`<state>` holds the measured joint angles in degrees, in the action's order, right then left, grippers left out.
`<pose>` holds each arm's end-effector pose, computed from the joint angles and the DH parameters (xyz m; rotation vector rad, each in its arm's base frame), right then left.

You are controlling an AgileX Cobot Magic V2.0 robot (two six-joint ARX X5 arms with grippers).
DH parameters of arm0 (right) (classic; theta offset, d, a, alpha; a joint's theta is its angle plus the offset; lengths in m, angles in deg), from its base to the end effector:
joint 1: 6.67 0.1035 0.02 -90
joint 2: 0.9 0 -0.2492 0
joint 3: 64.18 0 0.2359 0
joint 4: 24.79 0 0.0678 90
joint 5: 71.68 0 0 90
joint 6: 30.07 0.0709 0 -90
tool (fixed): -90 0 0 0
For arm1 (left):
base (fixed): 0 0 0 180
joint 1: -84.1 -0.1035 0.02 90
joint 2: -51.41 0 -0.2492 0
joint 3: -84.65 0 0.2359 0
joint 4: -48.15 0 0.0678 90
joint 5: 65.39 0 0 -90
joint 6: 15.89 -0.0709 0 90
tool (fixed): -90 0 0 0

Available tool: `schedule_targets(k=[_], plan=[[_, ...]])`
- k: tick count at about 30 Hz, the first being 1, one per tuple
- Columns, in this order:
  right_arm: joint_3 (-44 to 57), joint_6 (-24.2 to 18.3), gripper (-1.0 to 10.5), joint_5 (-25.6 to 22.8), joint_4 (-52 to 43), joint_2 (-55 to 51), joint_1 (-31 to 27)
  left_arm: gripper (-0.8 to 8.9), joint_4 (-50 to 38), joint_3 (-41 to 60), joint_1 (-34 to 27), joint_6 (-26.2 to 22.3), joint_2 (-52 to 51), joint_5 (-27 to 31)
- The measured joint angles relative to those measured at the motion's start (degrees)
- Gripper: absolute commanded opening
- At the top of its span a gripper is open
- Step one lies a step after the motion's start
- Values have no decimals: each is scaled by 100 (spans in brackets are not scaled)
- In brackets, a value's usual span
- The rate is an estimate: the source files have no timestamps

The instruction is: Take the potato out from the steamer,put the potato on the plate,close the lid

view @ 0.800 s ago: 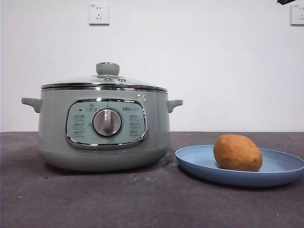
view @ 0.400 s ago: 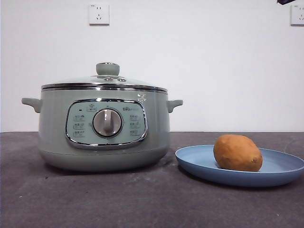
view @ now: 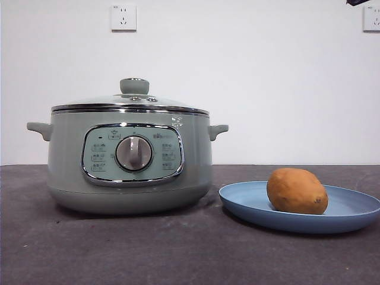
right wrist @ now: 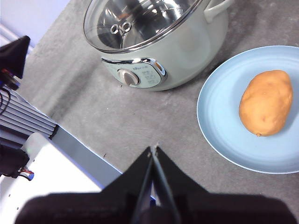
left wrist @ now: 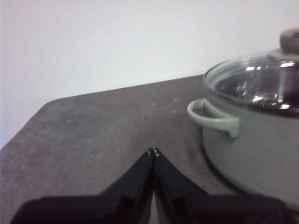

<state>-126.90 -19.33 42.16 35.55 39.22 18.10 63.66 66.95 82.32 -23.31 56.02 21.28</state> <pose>0.1261 0.0898 0.2735 0.1640 0.7526 0.7507 0.1399 0.0002 0.1711 0.1276 0.0404 -0.0297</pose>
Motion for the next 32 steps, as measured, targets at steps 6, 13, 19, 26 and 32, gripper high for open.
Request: schedule_targets(k=[6,13,19,26,32], plan=[[0,0,0,0,0,0,0,-4,87,192,0,0,-315,22],[0,0,0,0,0,0,0,-4,560,192,0,66,-435,22],[0,0,0,0,0,0,0,-4,957,192,0,358,-433,17],[0,0,0,0,0,0,0,-4,957,192,0,728,-435,17],[0,0,0,0,0,0,0,-4,957,192,0,754,-435,17]])
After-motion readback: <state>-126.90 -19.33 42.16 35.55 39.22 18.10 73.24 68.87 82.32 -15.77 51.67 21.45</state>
